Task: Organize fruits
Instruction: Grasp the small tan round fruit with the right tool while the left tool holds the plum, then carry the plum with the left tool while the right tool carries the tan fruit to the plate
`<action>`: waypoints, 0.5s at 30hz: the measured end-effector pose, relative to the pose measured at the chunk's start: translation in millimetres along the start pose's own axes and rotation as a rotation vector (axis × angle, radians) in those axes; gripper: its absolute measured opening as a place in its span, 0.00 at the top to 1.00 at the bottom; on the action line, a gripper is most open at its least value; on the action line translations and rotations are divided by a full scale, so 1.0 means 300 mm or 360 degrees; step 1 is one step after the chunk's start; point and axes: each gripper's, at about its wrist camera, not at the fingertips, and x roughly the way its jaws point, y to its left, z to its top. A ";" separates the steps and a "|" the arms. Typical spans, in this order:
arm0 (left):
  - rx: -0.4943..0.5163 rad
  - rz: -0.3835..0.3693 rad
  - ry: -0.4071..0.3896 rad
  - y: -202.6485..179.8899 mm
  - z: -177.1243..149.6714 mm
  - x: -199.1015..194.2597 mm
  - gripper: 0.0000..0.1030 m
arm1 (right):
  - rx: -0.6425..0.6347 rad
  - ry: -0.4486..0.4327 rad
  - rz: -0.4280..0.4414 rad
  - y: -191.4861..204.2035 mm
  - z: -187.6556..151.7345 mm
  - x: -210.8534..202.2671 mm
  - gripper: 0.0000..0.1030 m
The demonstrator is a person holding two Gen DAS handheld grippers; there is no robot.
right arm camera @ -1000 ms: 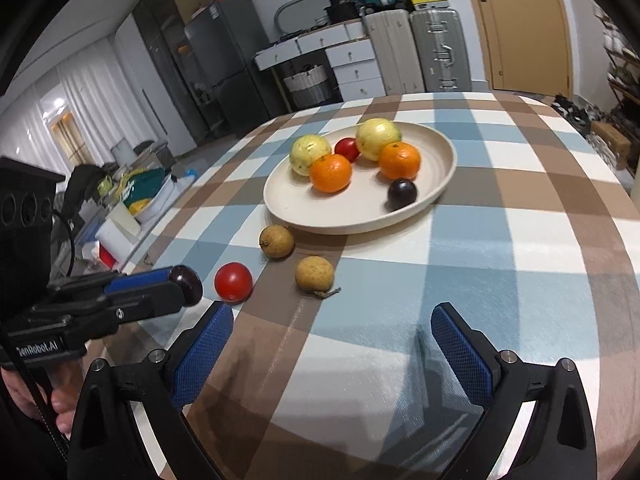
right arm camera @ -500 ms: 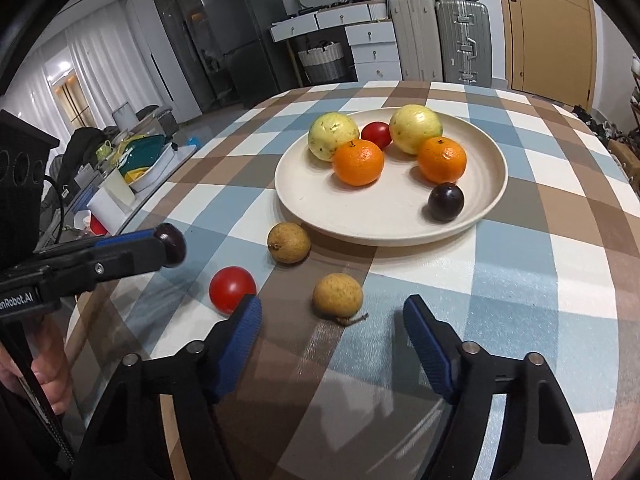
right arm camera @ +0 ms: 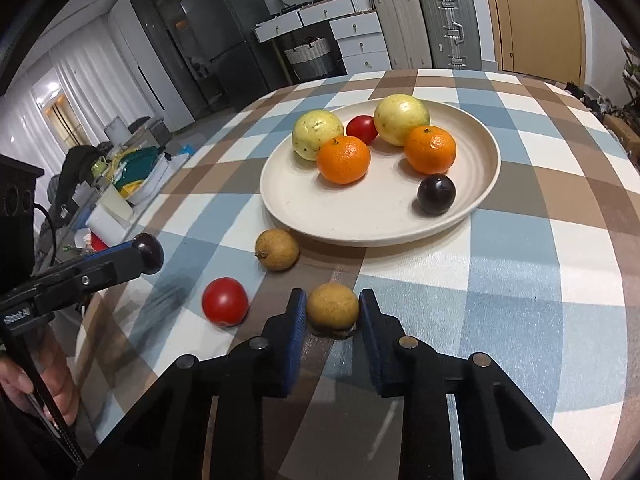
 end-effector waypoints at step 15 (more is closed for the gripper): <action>0.0154 0.0023 -0.0076 -0.146 0.098 -0.021 0.78 | 0.0067 -0.0177 0.0093 -0.028 0.008 -0.153 0.74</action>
